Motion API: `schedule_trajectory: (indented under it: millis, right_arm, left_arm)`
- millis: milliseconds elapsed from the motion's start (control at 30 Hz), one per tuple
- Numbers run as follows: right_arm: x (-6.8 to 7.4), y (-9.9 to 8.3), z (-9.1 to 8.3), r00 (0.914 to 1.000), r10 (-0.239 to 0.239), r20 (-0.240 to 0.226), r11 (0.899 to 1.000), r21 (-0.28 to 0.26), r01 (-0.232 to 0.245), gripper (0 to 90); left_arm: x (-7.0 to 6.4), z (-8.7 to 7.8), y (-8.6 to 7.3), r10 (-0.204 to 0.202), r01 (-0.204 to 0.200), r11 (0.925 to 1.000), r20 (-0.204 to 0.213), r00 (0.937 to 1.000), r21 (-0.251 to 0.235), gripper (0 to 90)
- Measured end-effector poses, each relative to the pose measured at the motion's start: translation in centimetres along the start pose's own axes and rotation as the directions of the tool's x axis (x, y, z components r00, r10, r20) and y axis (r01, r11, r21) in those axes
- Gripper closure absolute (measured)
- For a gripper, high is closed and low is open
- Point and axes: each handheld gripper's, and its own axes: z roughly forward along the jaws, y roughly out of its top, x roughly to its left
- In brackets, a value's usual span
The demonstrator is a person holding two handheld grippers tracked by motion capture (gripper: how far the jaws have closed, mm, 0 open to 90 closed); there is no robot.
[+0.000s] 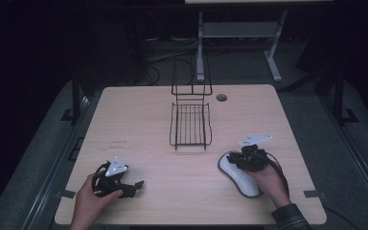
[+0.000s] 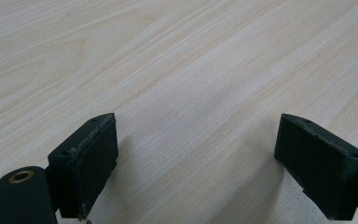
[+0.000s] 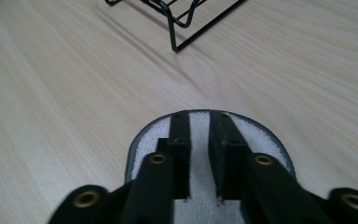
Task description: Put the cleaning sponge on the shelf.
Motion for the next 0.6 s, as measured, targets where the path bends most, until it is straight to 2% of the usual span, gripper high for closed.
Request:
schedule_trajectory:
  millis: [33, 67, 100, 233, 300, 367, 400, 567, 600]
  right_arm:
    - [-0.2, -0.1, -0.4, 0.9998, 0.022, -0.003, 1.000, -0.006, -0.022, 65.2]
    - [-0.2, -0.1, -0.4, 0.9998, 0.022, -0.003, 1.000, -0.006, -0.022, 65.2]
    - [-0.4, -0.2, -0.8, 0.9995, 0.030, 0.008, 1.000, -0.011, -0.030, 57.4]
    - [-0.7, -0.6, -1.6, 0.9978, 0.065, 0.015, 0.998, -0.020, -0.065, 44.8]
    - [-0.9, -0.8, -2.0, 0.9969, 0.071, 0.034, 0.997, -0.014, -0.070, 36.6]
    - [-0.9, -0.9, -2.2, 0.9965, 0.072, 0.044, 0.997, -0.012, -0.071, 34.2]
    - [-1.0, -1.2, -2.6, 0.9953, 0.073, 0.063, 0.997, -0.001, -0.074, 27.8]
    - [-0.9, -2.2, -3.3, 0.9920, 0.088, 0.091, 0.996, 0.006, -0.088, 15.1]
    - [-0.9, -2.2, -3.3, 0.9920, 0.088, 0.091, 0.996, 0.006, -0.088, 15.1]
  left_arm:
    - [0.0, 0.0, 0.0, 0.000, 0.000, 1.0000, 0.000, 1.0000, 0.000, 12.4]
    - [0.0, 0.0, 0.0, 0.000, 0.000, 1.0000, 0.000, 1.0000, 0.000, 12.4]
    - [0.0, 0.0, 0.0, 0.000, 0.000, 1.0000, 0.000, 1.0000, 0.000, 12.4]
    - [0.0, 0.0, 0.0, 0.000, 0.000, 1.0000, 0.000, 1.0000, 0.000, 12.4]
    - [0.0, 0.0, 0.0, 0.000, 0.000, 1.0000, 0.000, 1.0000, 0.000, 12.4]
    - [0.0, 0.0, 0.0, 0.000, 0.000, 1.0000, 0.000, 1.0000, 0.000, 12.4]
    - [0.0, 0.0, 0.0, 0.000, 0.000, 1.0000, 0.000, 1.0000, 0.000, 12.4]
    - [0.0, 0.0, 0.0, -0.002, 0.002, 1.0000, 0.000, 1.0000, 0.000, 12.4]
    - [0.0, 0.0, 0.0, -0.002, 0.002, 1.0000, 0.000, 1.0000, 0.000, 12.4]
